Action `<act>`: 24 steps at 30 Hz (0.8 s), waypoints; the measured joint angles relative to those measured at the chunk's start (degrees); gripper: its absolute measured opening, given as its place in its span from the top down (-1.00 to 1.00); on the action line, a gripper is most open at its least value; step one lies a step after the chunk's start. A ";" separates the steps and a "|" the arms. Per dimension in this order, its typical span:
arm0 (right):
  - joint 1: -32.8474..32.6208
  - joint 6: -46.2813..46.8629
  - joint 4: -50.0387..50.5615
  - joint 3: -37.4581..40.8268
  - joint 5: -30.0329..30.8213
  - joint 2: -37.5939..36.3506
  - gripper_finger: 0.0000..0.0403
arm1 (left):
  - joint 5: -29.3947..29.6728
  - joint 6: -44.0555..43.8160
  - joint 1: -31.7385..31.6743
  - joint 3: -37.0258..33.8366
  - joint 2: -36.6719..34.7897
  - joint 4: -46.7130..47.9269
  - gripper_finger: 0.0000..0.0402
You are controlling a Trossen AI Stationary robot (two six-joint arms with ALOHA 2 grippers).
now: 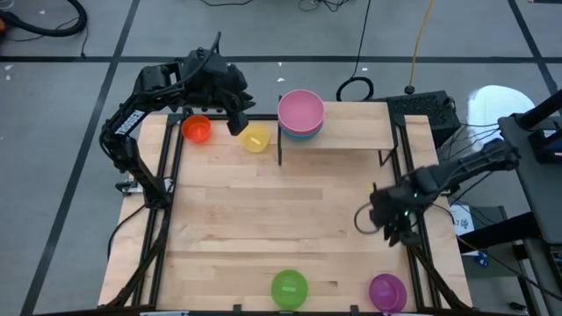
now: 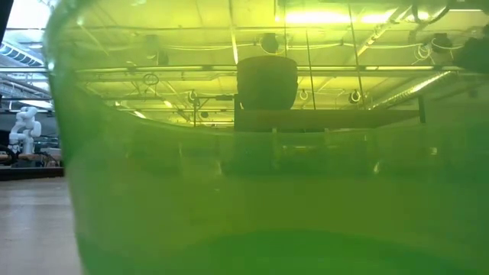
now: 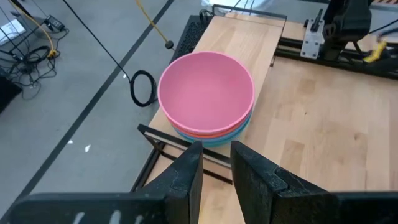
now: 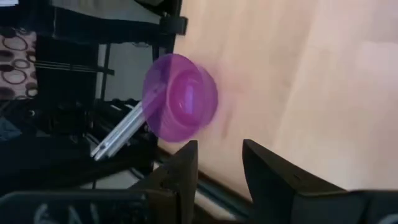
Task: Place and stack bowls onto a shelf
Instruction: Put the purple bowl on the shelf
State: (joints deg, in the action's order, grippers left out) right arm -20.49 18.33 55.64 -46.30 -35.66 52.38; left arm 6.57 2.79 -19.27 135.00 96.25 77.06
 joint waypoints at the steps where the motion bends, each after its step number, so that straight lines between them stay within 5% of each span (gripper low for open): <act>1: -2.21 2.19 -2.64 0.81 1.03 0.39 0.41 | 0.00 0.09 0.00 0.00 0.00 0.13 0.56; 9: -15.20 15.58 -17.04 5.08 7.39 5.23 0.41 | -0.02 1.43 0.00 0.00 0.00 1.47 0.56; 15: -19.94 22.32 -27.86 6.82 13.29 10.23 0.41 | -0.02 1.52 0.00 0.00 0.00 1.47 0.56; 24: -24.97 26.06 -31.33 7.27 13.53 17.45 0.41 | -0.02 1.55 0.00 0.00 0.00 1.73 0.56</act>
State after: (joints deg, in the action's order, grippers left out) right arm -45.46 44.40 24.31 -39.03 -22.13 69.83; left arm 6.55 4.34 -19.27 135.00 96.25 78.78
